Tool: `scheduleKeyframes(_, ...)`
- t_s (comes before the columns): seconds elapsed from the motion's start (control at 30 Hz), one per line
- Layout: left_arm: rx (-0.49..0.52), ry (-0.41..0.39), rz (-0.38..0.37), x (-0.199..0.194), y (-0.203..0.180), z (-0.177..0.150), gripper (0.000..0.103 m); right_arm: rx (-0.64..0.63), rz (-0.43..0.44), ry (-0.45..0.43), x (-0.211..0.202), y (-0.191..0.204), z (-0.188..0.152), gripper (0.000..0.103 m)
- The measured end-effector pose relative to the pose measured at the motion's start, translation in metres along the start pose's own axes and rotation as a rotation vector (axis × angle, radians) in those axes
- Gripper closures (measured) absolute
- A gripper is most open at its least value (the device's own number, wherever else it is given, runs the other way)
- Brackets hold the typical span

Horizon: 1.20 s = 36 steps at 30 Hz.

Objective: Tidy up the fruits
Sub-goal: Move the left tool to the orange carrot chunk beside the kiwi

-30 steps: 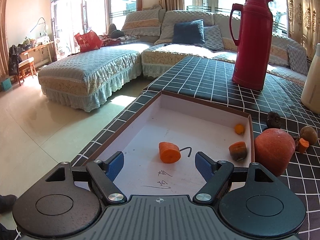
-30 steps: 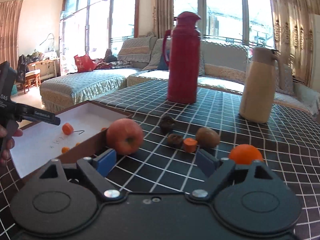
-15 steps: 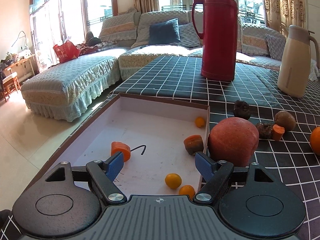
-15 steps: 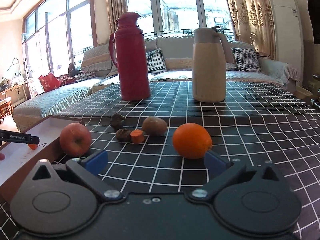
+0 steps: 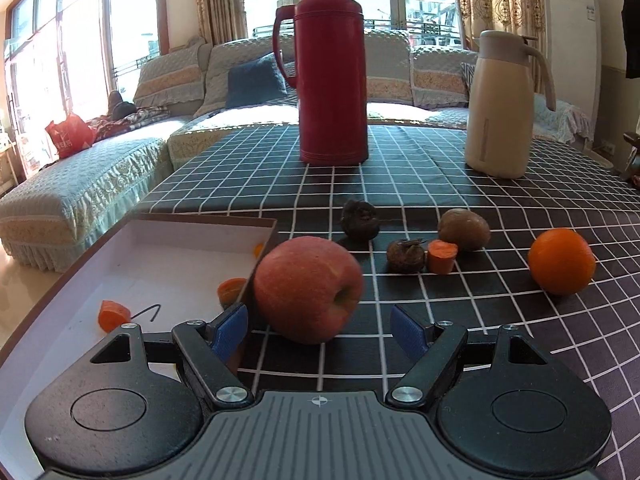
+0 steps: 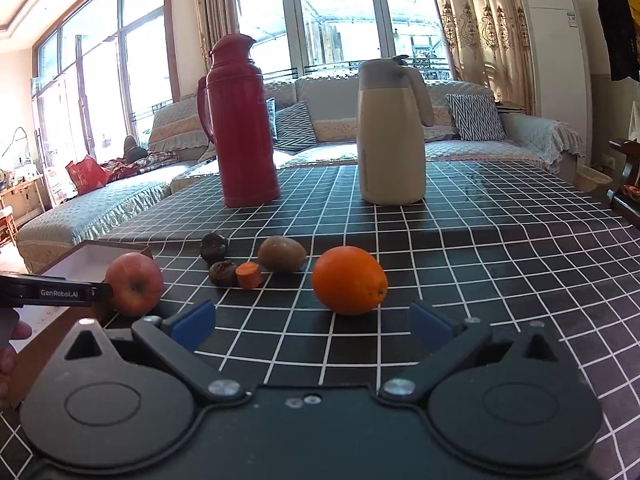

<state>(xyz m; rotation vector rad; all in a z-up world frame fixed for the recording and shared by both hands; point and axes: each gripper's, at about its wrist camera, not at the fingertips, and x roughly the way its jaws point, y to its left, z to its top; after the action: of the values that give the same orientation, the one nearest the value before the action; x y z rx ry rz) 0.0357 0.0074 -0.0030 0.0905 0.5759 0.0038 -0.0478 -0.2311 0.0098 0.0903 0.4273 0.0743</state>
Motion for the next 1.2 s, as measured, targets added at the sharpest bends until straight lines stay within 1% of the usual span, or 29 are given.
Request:
scheduleKeyframes(0.1, 0.056, -0.03, -0.03, 0.003, -0.037, 0.001, 0.025, 0.008, -0.009, -0.005, -0.003, -0.006, 0.0, 0.0)
scheduleKeyframes(0.17, 0.074, -0.023, -0.052, 0.01, -0.056, 0.002, 0.025, 0.015, -0.019, -0.011, -0.005, -0.012, 0.0, 0.0)
scheduleKeyframes(0.3, 0.056, -0.015, -0.064, 0.028, -0.084, 0.009, 0.025, 0.026, -0.035, -0.025, -0.009, -0.023, 0.001, 0.0)
scheduleKeyframes(0.4, 0.044, -0.01, -0.055, 0.042, -0.098, 0.014, 0.025, 0.043, -0.044, -0.037, -0.011, -0.03, 0.003, 0.0)
scheduleKeyframes(0.47, 0.034, -0.009, -0.043, 0.052, -0.104, 0.017, 0.025, 0.051, -0.049, -0.046, -0.013, -0.034, 0.004, 0.0)
scheduleKeyframes(0.57, 0.017, 0.009, -0.046, 0.065, -0.112, 0.02, 0.025, 0.057, -0.056, -0.062, -0.016, -0.038, 0.004, 0.0)
scheduleKeyframes(0.8, 0.02, 0.018, -0.051, 0.081, -0.126, 0.022, 0.025, 0.074, -0.069, -0.076, -0.018, -0.045, 0.005, 0.0)
scheduleKeyframes(0.93, 0.011, 0.033, -0.042, 0.093, -0.126, 0.023, 0.025, 0.071, -0.067, -0.079, -0.017, -0.043, 0.005, 0.0)
scheduleKeyframes(1.03, 0.008, 0.042, -0.054, 0.1, -0.125, 0.024, 0.025, 0.072, -0.066, -0.081, -0.016, -0.043, 0.005, 0.0)
scheduleKeyframes(1.2, 0.029, 0.05, -0.06, 0.113, -0.128, 0.024, 0.025, 0.07, -0.064, -0.083, -0.014, -0.04, 0.005, 0.0)
